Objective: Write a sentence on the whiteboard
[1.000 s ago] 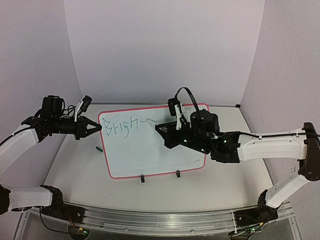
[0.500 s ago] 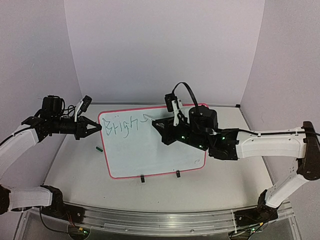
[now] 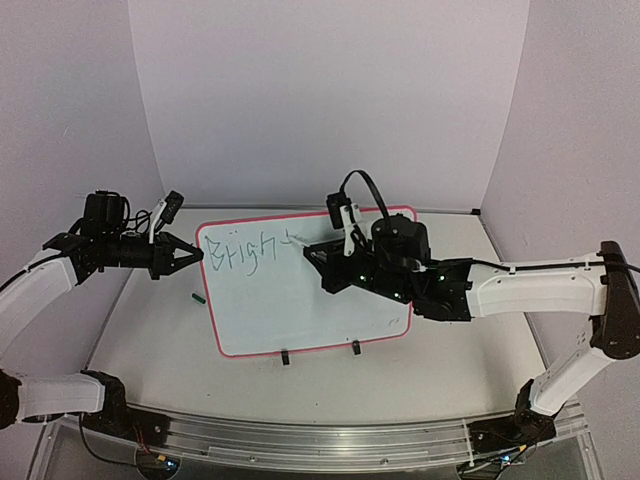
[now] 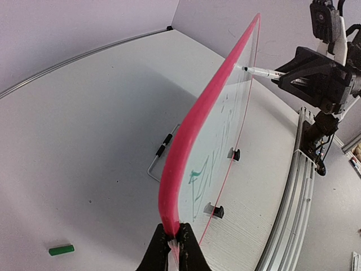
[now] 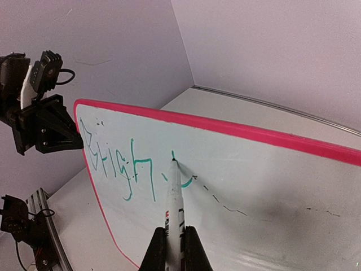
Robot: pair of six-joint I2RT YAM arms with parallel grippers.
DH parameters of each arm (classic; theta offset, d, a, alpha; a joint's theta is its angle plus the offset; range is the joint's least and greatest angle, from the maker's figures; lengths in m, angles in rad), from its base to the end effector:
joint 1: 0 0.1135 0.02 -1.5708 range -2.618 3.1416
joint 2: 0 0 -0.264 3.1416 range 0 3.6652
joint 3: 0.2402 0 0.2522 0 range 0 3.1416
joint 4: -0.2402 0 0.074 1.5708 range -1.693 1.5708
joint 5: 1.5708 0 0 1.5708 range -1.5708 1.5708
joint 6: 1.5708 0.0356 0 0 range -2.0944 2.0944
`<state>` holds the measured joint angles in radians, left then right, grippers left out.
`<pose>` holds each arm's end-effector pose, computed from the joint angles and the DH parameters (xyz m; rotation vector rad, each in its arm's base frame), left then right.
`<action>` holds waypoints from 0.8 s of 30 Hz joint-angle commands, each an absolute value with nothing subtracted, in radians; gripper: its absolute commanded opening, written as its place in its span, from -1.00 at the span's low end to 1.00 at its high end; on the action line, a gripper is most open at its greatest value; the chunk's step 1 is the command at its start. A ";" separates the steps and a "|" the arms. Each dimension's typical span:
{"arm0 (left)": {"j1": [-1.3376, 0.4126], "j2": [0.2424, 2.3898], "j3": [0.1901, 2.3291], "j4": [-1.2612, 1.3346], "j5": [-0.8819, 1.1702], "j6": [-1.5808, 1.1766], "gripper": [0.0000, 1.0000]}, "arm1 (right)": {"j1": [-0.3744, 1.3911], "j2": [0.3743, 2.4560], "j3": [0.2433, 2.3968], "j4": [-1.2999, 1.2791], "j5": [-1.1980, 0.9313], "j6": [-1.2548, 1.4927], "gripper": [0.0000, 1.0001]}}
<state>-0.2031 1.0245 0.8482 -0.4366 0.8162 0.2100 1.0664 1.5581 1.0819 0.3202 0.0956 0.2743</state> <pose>0.2054 -0.0688 0.2986 0.8658 1.9007 -0.8775 0.1818 0.3222 0.3015 -0.6304 1.6998 0.8943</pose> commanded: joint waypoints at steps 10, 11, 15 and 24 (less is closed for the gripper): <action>-0.216 1.043 0.843 -0.469 0.787 0.239 -1.00 | 1.063 1.533 1.010 0.286 0.051 0.338 -1.00; -0.216 1.042 0.843 -0.470 0.787 0.239 -1.00 | 1.063 1.528 1.010 0.282 0.057 0.337 -1.00; -0.216 1.043 0.843 -0.470 0.787 0.239 -1.00 | 1.063 1.496 1.002 0.271 0.088 0.325 -1.00; -0.216 1.046 0.843 -0.471 0.788 0.239 -1.00 | 1.063 1.434 0.988 0.308 0.054 0.296 -1.00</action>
